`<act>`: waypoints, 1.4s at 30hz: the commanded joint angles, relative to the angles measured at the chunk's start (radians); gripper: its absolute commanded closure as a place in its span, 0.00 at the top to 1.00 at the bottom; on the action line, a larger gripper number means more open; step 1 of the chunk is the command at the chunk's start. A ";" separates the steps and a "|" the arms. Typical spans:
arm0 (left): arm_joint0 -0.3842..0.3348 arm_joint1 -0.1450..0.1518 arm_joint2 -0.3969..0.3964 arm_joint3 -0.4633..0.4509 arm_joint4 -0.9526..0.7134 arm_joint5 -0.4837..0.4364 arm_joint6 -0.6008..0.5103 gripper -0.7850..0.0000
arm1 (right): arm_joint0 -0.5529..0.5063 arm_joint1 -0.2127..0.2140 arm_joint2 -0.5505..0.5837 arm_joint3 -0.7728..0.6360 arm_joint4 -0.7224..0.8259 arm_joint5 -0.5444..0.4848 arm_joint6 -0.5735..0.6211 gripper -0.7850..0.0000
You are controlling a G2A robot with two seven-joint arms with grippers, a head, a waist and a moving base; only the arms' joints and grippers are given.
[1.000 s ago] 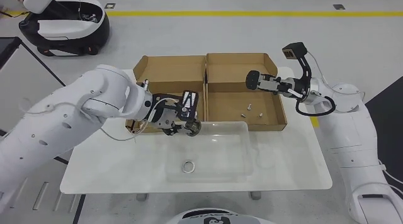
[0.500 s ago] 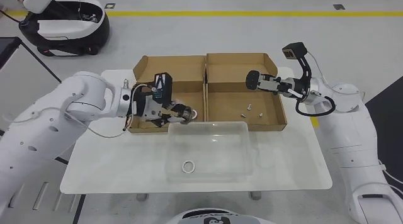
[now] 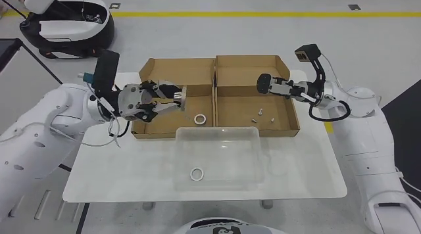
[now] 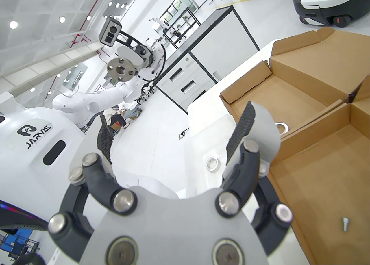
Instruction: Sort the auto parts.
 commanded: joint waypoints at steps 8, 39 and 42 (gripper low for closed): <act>-0.001 0.014 0.013 -0.036 0.191 0.000 0.478 0.00 | 0.000 0.000 0.000 0.000 0.000 0.000 0.000 1.00; -0.042 0.000 0.000 -0.117 0.133 0.000 0.605 0.00 | 0.000 0.000 0.000 0.000 0.000 0.000 0.000 1.00; -0.033 -0.006 0.005 -0.089 0.131 0.000 0.605 0.00 | 0.000 0.000 0.000 0.000 0.000 0.000 0.000 1.00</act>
